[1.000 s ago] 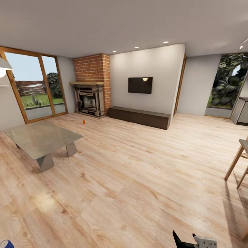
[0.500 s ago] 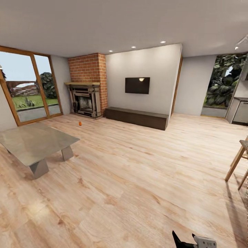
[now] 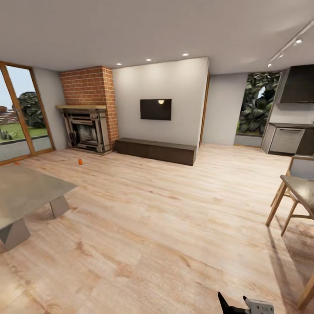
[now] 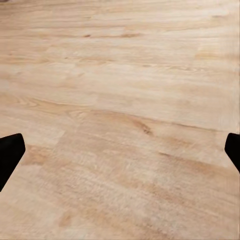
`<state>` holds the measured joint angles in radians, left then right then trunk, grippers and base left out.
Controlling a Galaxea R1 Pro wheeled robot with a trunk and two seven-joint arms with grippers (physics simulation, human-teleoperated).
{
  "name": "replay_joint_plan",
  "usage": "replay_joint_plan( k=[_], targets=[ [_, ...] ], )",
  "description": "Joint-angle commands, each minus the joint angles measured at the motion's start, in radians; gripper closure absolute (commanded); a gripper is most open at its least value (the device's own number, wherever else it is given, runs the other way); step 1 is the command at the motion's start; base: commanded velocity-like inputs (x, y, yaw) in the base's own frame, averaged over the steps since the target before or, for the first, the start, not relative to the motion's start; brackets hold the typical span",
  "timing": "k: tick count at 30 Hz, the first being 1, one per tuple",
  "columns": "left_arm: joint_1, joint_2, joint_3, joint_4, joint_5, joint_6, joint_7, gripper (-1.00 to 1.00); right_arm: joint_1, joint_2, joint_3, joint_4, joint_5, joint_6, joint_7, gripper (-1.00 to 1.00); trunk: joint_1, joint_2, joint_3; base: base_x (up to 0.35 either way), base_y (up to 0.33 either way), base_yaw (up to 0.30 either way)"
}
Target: Put the three can of soda from the living room inside the tash can in the kitchen.
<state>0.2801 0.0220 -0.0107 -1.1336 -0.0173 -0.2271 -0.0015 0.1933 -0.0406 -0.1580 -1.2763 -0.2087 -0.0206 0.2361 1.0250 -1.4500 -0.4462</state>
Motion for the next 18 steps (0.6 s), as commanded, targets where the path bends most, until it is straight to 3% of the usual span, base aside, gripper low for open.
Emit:
replay_joint_plan(
  k=[1, 8, 18],
  targets=[
    [-0.001, 0.000, 0.000, 0.002, 0.000, 0.000, 0.000, -1.00, 0.000, 0.000, 0.000, 0.000, 0.000, 0.000, 0.000, -1.00, 0.000, 0.000, 0.001, 0.267, -0.166, -0.249],
    [-0.006, 0.000, 0.000, 0.007, 0.000, 0.000, 0.000, -1.00, 0.000, 0.001, 0.001, 0.000, 0.000, -0.001, 0.001, -1.00, 0.000, 0.000, 0.004, 0.280, -0.130, -0.249],
    [-0.007, 0.001, 0.000, 0.008, 0.000, 0.000, 0.000, -1.00, 0.000, 0.001, 0.002, 0.000, 0.007, -0.002, 0.000, -1.00, 0.000, 0.000, 0.010, 0.315, -0.022, -0.249]
  ],
)
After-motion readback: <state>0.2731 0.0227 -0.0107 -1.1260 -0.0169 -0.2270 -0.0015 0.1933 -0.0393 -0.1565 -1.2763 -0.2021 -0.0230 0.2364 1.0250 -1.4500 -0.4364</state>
